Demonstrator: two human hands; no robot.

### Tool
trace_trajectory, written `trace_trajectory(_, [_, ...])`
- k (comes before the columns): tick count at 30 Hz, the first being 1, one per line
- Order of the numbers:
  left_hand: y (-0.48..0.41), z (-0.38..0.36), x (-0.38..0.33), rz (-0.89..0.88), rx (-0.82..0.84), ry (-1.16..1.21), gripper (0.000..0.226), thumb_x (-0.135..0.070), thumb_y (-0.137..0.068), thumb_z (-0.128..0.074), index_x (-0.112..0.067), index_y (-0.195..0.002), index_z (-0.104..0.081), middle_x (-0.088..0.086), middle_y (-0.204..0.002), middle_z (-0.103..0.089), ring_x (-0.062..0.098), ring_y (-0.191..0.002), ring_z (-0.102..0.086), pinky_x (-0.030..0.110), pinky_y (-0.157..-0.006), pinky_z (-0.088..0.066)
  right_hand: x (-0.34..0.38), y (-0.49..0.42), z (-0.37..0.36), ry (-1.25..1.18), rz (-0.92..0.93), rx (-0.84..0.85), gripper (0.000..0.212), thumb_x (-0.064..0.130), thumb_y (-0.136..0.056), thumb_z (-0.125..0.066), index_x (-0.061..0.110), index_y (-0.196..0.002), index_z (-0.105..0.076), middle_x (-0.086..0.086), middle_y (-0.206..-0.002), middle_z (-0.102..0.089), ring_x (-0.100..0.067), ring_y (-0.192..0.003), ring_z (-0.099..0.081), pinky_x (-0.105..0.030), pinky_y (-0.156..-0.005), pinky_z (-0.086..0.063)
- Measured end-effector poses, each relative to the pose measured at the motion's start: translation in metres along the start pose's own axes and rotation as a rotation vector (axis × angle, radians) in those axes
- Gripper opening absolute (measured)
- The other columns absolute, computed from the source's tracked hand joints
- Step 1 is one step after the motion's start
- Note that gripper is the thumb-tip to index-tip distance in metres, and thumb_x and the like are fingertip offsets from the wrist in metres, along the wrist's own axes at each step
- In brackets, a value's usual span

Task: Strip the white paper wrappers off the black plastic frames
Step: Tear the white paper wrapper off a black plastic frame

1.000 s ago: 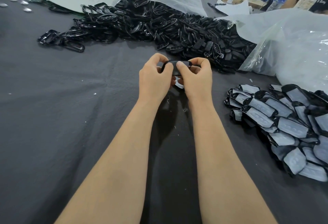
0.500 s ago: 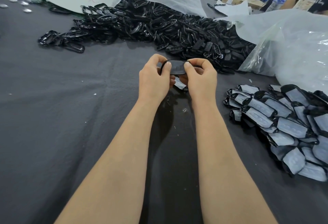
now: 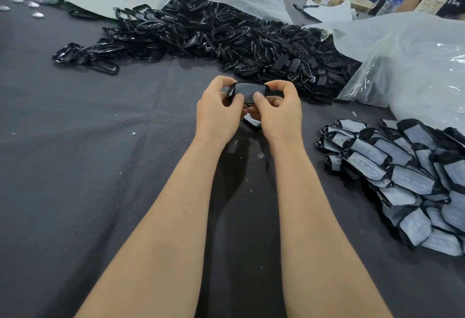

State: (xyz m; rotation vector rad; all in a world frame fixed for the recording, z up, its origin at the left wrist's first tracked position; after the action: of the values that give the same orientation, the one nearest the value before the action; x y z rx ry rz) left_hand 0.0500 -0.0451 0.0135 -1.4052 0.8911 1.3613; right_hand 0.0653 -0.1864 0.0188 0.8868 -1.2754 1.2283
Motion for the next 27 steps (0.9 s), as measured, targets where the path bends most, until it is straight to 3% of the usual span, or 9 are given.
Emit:
trace_trajectory(3, [-0.001, 0.004, 0.003, 0.021, -0.028, 0.03, 0.028, -0.007, -0.092, -0.055, -0.033, -0.086, -0.048, 0.004, -0.08, -0.069, 0.009, -0.066, -0.065, 0.034, -0.077, -0.059, 0.002, 0.002, -0.007, 0.057, 0.017, 0.038, 0.028, 0.004, -0.087, -0.061, 0.021, -0.103, -0.046, -0.004, -0.083, -0.064, -0.026, -0.084, -0.068, -0.044, -0.084, -0.056])
trace_trajectory(5, [0.0, 0.002, 0.003, 0.025, -0.024, 0.034, 0.023, -0.007, -0.093, -0.055, -0.029, -0.091, -0.05, 0.005, -0.082, -0.069, 0.011, -0.07, -0.067, 0.036, -0.08, -0.058, 0.004, 0.001, -0.006, 0.082, 0.038, 0.023, 0.03, 0.002, -0.087, -0.061, 0.021, -0.103, -0.045, -0.001, -0.081, -0.063, -0.024, -0.082, -0.068, -0.041, -0.083, -0.056])
trace_trajectory(11, [-0.001, -0.006, 0.006, 0.061, 0.031, 0.058, 0.024, -0.004, -0.093, -0.053, -0.024, -0.106, -0.053, 0.009, -0.091, -0.071, 0.018, -0.079, -0.07, 0.041, -0.086, -0.056, -0.005, -0.001, 0.002, 0.008, -0.024, -0.029, 0.027, 0.002, -0.087, -0.061, 0.019, -0.104, -0.048, -0.012, -0.089, -0.069, -0.023, -0.079, -0.069, -0.038, -0.079, -0.057])
trace_trajectory(15, [-0.002, -0.004, 0.009, 0.081, 0.012, 0.06, 0.027, -0.002, -0.092, -0.049, -0.022, -0.109, -0.055, 0.013, -0.094, -0.072, 0.025, -0.087, -0.07, 0.044, -0.089, -0.055, -0.006, -0.001, 0.0, 0.016, -0.026, -0.024, 0.021, 0.004, -0.091, -0.056, 0.019, -0.104, -0.049, -0.011, -0.085, -0.07, -0.025, -0.08, -0.071, -0.045, -0.083, -0.056])
trace_trajectory(21, [-0.002, -0.004, 0.009, 0.087, -0.003, 0.073, 0.028, -0.001, -0.092, -0.048, -0.018, -0.113, -0.056, 0.014, -0.093, -0.071, 0.025, -0.082, -0.071, 0.044, -0.085, -0.057, 0.001, -0.001, -0.002, 0.106, 0.012, -0.059, 0.02, 0.004, -0.091, -0.055, 0.018, -0.103, -0.046, -0.018, -0.093, -0.067, -0.032, -0.089, -0.066, -0.051, -0.088, -0.051])
trace_trajectory(24, [-0.002, -0.005, 0.007, 0.09, 0.009, 0.06, 0.028, -0.002, -0.092, -0.049, -0.016, -0.116, -0.056, 0.012, -0.095, -0.071, 0.024, -0.084, -0.071, 0.042, -0.085, -0.057, 0.002, 0.0, -0.001, 0.107, 0.014, -0.061, 0.02, 0.004, -0.091, -0.054, 0.017, -0.103, -0.047, -0.017, -0.093, -0.068, -0.03, -0.087, -0.067, -0.05, -0.088, -0.051])
trace_trajectory(27, [-0.001, -0.001, -0.001, 0.017, -0.025, -0.03, 0.019, -0.012, -0.093, -0.054, -0.018, -0.11, -0.057, 0.005, -0.097, -0.069, 0.02, -0.087, -0.068, 0.034, -0.084, -0.056, 0.004, 0.001, -0.001, 0.091, 0.029, -0.05, 0.019, 0.003, -0.092, -0.053, 0.017, -0.103, -0.047, -0.014, -0.089, -0.068, -0.016, -0.071, -0.068, -0.045, -0.085, -0.054])
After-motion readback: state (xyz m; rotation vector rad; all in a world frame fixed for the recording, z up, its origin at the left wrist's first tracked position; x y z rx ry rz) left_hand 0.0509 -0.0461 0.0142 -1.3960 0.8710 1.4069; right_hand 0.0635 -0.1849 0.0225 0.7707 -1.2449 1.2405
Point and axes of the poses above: each hand's wrist, its own y-axis away from the middle knuckle, its own z-axis out of the back of the hand, x = y × z, the point moved 9 cm from there along -y, towards the middle knuckle
